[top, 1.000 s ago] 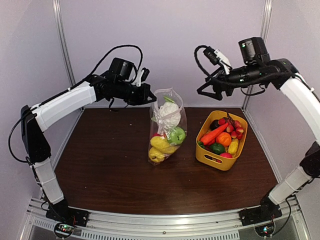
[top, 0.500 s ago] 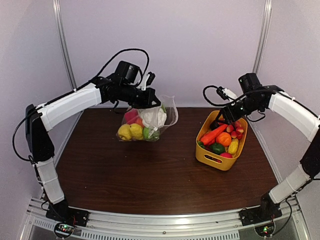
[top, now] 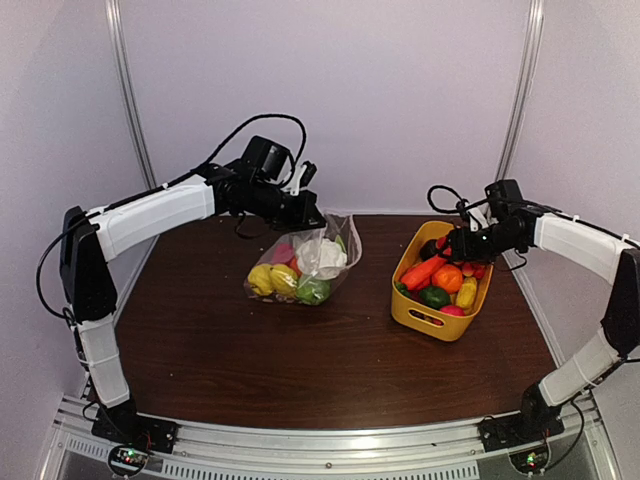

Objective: Place the food in the zip-top bag and seal the zipper
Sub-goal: Pick up the fake vegetable from the bin.

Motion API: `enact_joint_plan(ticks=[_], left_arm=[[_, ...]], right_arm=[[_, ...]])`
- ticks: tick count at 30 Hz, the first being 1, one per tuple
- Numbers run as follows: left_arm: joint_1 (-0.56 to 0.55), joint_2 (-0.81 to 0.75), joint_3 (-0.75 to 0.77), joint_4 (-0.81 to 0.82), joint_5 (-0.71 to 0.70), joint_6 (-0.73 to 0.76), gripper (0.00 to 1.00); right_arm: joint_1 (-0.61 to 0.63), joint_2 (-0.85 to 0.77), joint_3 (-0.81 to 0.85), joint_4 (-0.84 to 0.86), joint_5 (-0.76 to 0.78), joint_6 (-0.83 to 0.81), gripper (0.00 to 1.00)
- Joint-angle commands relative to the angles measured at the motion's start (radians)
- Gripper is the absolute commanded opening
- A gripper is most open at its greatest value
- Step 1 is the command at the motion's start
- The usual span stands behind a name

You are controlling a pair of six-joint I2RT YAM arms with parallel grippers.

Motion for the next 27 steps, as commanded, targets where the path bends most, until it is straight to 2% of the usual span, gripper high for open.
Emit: enact_joint_plan(ticks=[1,9,16,27], left_arm=[[-0.013,-0.062,0.002,0.092,0.002,-0.020,0.00],[-0.022,-0.073,0.010,0.093,0.007,-0.024,0.00],[-0.033,-0.081,0.014,0.094,-0.007,-0.024,0.00],[-0.042,-0.075,0.032,0.085,-0.006,-0.017,0.00]], right_arm=[[0.002,0.025,-0.003,0.108,-0.053,0.124,0.66],[0.002,0.112,-0.008,0.137,-0.126,0.202,0.65],[0.001,0.066,-0.057,0.171,-0.094,0.237,0.62],[-0.001,0.163,-0.042,0.197,-0.141,0.293,0.62]])
